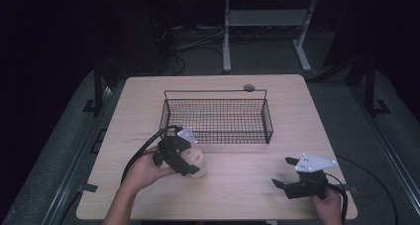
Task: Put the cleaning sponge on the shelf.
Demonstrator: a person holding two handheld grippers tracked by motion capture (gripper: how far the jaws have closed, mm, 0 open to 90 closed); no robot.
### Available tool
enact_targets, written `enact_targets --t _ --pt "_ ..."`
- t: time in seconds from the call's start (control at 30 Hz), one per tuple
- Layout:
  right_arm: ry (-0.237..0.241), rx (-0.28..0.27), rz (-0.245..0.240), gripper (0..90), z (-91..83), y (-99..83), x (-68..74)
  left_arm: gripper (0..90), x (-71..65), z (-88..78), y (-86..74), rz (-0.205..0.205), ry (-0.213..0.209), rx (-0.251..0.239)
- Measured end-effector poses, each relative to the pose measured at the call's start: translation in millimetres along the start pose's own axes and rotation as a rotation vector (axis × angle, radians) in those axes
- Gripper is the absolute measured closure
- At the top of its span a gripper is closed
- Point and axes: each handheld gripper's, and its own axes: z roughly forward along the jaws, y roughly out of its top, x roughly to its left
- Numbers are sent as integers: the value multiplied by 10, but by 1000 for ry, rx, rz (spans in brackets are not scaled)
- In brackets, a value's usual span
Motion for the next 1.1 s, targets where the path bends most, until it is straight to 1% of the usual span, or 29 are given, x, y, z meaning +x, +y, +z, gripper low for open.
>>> enact_targets --t 0.2,0.5,0.63,0.83,0.87,0.93,1.0,1.03,1.1 --pt "-1 -3 -3 134 1 0 -2 276 54 -102 85 0 -5 -20" --pt "2 -5 -7 134 4 6 6 277 91 -166 157 -1 1 -22" --pt "2 -7 -6 134 2 7 3 277 135 -214 196 -8 -1 -28" --pt "1 -11 -6 134 -4 7 0 277 194 -305 267 -9 9 -36" --pt "0 -13 -5 134 -6 7 -1 277 201 -312 277 -11 10 -42" --pt "1 -13 -3 134 -7 7 -3 277 223 -332 302 -3 11 -36" --pt "0 -12 -1 134 -8 7 -3 277 237 -342 325 -9 13 -39" --pt "-1 -12 -3 134 -8 6 -6 277 253 -349 338 -3 12 -39" --pt "-1 -14 -3 134 -10 7 -6 276 268 -356 360 -11 9 -41"
